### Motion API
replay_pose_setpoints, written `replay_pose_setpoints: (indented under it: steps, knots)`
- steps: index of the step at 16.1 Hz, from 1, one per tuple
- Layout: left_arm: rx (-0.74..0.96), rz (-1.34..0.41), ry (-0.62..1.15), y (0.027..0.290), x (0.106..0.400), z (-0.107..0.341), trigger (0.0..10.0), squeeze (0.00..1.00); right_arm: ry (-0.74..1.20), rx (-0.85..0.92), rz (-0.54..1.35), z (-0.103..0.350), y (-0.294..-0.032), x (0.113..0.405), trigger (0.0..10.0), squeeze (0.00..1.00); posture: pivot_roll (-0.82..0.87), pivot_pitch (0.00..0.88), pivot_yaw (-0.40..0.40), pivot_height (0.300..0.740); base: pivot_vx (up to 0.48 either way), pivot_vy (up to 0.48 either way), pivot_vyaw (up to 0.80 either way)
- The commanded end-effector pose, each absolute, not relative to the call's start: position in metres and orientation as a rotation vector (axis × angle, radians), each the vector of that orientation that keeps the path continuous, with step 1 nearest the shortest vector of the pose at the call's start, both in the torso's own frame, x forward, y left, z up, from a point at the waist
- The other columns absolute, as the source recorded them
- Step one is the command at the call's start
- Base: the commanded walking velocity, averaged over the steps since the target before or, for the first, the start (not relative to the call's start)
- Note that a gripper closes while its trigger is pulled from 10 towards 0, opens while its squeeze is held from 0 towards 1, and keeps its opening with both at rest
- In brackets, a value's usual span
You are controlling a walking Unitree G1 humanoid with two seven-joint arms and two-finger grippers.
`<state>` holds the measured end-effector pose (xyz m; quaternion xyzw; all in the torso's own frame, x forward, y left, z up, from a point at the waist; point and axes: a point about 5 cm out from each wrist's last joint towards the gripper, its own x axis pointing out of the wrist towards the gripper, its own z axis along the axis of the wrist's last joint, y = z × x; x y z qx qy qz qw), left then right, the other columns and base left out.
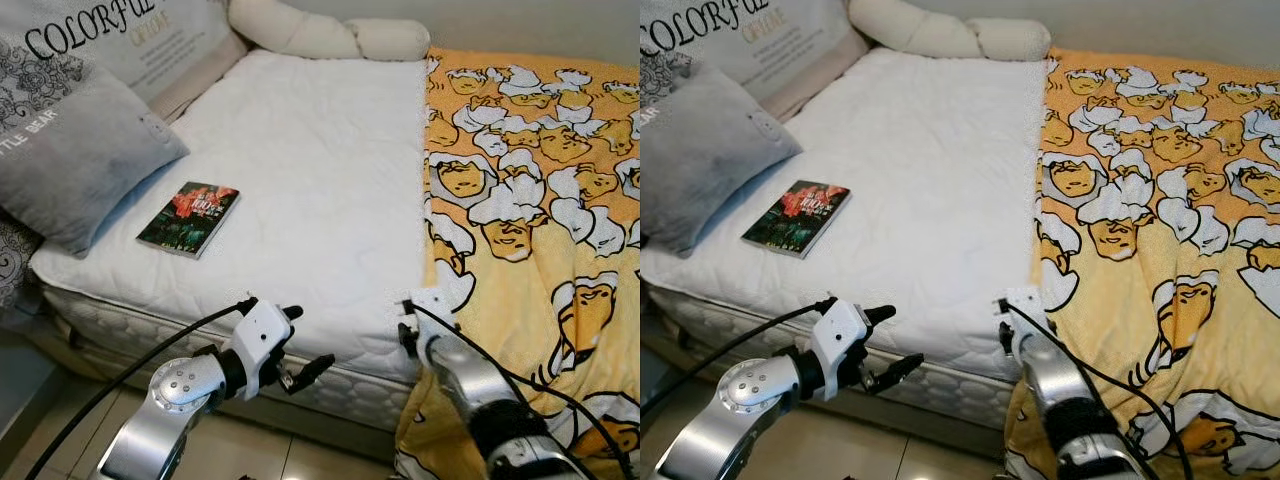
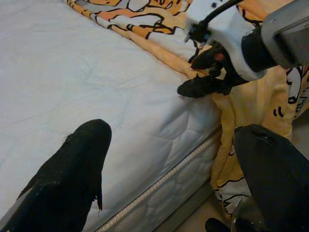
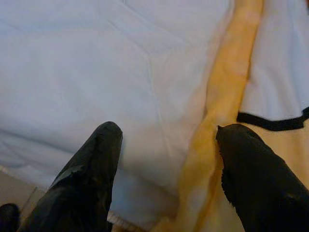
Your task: Clean up the room
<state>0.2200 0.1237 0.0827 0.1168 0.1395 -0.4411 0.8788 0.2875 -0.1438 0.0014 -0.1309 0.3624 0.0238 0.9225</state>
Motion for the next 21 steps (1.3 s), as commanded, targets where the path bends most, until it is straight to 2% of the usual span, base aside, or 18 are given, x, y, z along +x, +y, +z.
replay_pose_setpoints:
  steps: [1,6,7,8,21]
  knots:
    - [0.248,-0.916,0.293,0.126,0.219,0.085,10.0,0.33,0.744,-0.297,0.025,0.004,-0.142,0.290,10.0,0.00,-0.05,0.024,0.012,0.740,0.000,0.000,0.00]
    - [0.247,-0.924,0.300,0.126,0.218,0.085,10.0,0.33,0.794,-0.367,-0.070,-0.005,-0.155,0.280,10.0,0.00,-0.05,0.034,0.021,0.740,0.000,0.000,0.00]
    - [0.248,-0.925,0.300,0.126,0.219,0.085,10.0,0.32,0.800,-0.363,-0.082,-0.006,-0.158,0.279,4.7,0.00,-0.05,0.034,0.021,0.740,0.000,0.000,0.00]
    - [0.248,-0.926,0.300,0.125,0.219,0.086,10.0,0.32,0.813,-0.349,-0.084,-0.007,-0.160,0.277,0.0,0.00,-0.05,0.033,0.022,0.740,0.000,0.000,0.00]
    - [0.250,-0.941,0.301,0.125,0.219,0.086,10.0,0.31,0.835,-0.249,-0.067,-0.010,-0.163,0.277,0.0,0.00,-0.05,0.016,0.017,0.740,0.000,0.000,0.00]
